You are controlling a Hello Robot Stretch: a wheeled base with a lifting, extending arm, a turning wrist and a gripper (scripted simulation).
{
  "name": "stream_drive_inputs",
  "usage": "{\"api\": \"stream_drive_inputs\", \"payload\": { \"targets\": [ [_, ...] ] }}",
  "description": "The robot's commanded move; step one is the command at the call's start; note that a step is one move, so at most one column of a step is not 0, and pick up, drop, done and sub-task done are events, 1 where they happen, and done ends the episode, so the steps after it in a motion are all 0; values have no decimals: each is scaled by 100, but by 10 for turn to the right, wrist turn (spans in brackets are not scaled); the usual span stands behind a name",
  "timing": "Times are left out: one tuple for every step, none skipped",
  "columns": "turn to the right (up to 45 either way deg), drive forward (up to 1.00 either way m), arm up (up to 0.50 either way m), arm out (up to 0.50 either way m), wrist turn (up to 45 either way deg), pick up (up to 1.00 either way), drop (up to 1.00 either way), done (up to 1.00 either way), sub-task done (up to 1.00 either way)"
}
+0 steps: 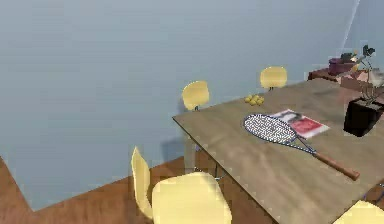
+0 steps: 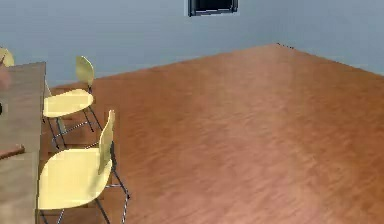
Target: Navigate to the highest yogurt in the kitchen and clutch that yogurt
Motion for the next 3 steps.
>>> {"api": "stream_drive_inputs", "payload": {
  "targets": [
    [450, 0, 0, 0, 0, 0, 0, 0, 0],
    [450, 0, 0, 0, 0, 0, 0, 0, 0],
    [450, 0, 0, 0, 0, 0, 0, 0, 0]
  ]
}}
